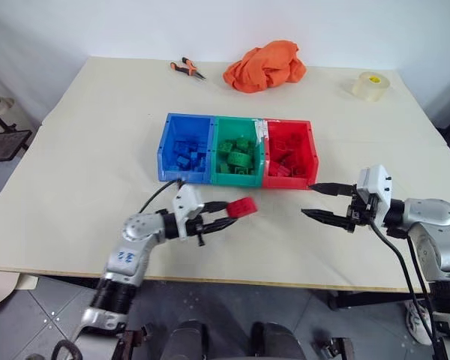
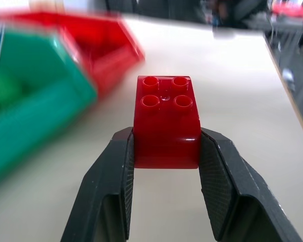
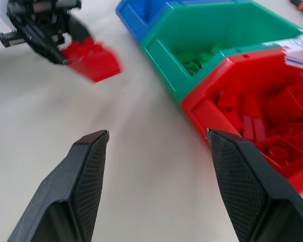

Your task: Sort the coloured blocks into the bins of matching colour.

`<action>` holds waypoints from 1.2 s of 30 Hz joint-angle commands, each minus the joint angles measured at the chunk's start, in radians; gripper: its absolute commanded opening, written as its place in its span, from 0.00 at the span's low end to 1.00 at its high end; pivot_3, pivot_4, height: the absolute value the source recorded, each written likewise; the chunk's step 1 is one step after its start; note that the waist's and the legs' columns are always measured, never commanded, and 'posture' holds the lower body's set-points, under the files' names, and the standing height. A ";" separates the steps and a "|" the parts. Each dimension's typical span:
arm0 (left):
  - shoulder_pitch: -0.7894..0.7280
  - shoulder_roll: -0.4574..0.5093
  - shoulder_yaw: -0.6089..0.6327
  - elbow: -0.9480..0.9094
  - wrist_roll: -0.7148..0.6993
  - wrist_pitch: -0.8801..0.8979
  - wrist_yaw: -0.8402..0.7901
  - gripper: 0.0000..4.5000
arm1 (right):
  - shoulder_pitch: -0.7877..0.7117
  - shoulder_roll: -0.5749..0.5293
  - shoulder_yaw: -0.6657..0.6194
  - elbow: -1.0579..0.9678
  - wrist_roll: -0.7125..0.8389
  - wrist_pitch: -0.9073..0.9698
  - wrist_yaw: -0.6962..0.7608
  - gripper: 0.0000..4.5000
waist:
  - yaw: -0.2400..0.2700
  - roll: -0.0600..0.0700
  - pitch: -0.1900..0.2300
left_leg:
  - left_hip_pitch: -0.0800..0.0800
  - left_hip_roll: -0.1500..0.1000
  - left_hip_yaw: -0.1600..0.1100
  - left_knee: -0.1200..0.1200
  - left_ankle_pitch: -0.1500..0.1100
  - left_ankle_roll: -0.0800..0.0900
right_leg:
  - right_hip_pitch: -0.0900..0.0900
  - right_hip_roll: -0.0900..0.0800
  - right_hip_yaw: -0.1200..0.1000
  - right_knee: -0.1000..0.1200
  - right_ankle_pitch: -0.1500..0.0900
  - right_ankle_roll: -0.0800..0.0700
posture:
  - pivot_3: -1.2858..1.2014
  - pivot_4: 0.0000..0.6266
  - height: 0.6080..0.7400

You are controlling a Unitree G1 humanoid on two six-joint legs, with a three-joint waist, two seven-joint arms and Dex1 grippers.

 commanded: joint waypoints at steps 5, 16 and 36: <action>-0.243 -0.209 0.005 0.332 0.069 -0.226 0.149 0.32 | 0.060 -0.028 -0.103 -0.098 0.043 0.018 -0.070 0.72 | 0.002 0.000 0.000 | 0.000 0.000 0.000 0.000 0.000 0.000 | 0.001 0.001 -0.001 0.000 0.000 0.000 | 0.52 0.24 1.00; -0.696 -0.297 0.091 1.010 0.135 -0.469 0.239 0.48 | 0.204 -0.008 -0.169 -0.228 0.075 0.037 -0.168 0.72 | 0.001 -0.002 0.001 | 0.000 -0.001 0.002 0.000 0.000 0.001 | 0.000 0.001 -0.001 -0.002 0.000 0.001 | 0.52 0.24 1.00; -0.116 0.287 0.212 -0.110 -0.096 0.154 -0.099 0.97 | -0.022 -0.028 -0.022 0.016 0.030 -0.030 -0.041 0.72 | -0.028 -0.001 0.001 | 0.001 0.002 0.000 0.000 0.000 0.000 | -0.001 0.003 0.002 0.001 0.000 0.001 | 0.52 0.24 1.00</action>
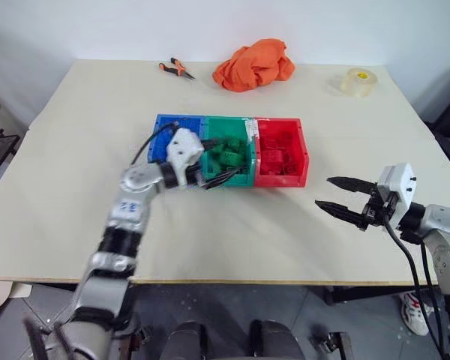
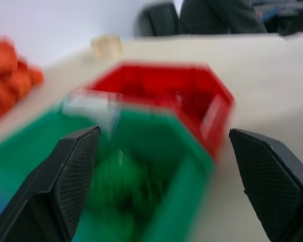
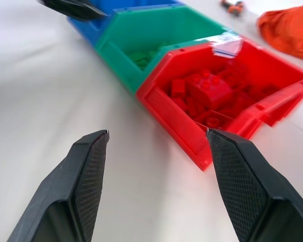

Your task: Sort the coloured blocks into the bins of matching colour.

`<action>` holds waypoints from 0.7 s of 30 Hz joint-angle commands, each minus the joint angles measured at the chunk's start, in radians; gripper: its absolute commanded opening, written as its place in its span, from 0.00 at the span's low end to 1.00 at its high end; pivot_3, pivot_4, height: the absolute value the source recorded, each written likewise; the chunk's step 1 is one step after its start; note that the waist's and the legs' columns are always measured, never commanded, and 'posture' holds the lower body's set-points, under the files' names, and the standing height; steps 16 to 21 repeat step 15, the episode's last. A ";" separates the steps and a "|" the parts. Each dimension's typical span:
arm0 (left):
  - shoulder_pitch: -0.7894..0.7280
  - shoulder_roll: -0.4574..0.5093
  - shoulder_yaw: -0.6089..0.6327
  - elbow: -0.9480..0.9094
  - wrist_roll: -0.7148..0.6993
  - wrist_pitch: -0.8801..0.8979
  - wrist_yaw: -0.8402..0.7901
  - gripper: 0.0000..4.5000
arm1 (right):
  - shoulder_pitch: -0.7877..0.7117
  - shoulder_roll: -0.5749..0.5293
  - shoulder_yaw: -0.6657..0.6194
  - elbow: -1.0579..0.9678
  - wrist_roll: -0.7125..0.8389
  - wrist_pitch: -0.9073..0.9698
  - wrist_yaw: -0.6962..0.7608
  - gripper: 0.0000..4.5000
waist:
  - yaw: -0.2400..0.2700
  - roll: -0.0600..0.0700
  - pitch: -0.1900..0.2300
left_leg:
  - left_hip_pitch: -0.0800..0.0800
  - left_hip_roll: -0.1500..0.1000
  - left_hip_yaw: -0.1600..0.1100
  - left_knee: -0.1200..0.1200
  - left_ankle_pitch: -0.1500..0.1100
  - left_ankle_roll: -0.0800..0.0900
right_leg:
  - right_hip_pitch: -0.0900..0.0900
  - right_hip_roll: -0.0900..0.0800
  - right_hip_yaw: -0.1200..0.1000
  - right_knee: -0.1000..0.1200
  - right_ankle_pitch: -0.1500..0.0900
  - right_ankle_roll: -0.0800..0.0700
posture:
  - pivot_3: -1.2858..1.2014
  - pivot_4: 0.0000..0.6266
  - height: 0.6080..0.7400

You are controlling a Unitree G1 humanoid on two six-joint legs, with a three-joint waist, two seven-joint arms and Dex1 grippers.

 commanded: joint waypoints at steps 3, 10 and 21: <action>0.186 0.162 0.176 -0.288 -0.173 0.141 -0.056 0.97 | -0.105 -0.013 0.046 0.119 -0.035 -0.071 0.085 0.72 | 0.013 0.001 0.000 | 0.000 -0.001 -0.005 0.001 0.000 0.000 | 0.003 -0.003 0.002 -0.001 0.000 0.000 | 0.52 0.24 1.00; 0.448 0.313 0.398 -0.314 -0.235 0.151 -0.097 0.97 | -0.234 -0.014 0.091 0.316 -0.083 -0.143 0.177 0.72 | 0.013 0.002 0.001 | -0.001 -0.002 -0.007 0.001 -0.001 0.001 | 0.004 -0.004 0.002 -0.002 0.000 0.000 | 0.52 0.24 1.00; 0.466 0.322 0.432 -0.287 -0.239 0.131 -0.080 0.97 | -0.267 -0.004 0.100 0.370 -0.097 -0.174 0.198 0.72 | 0.020 0.002 0.001 | -0.001 -0.003 -0.007 0.001 -0.001 0.001 | 0.004 -0.004 0.002 -0.002 0.000 -0.001 | 0.52 0.24 1.00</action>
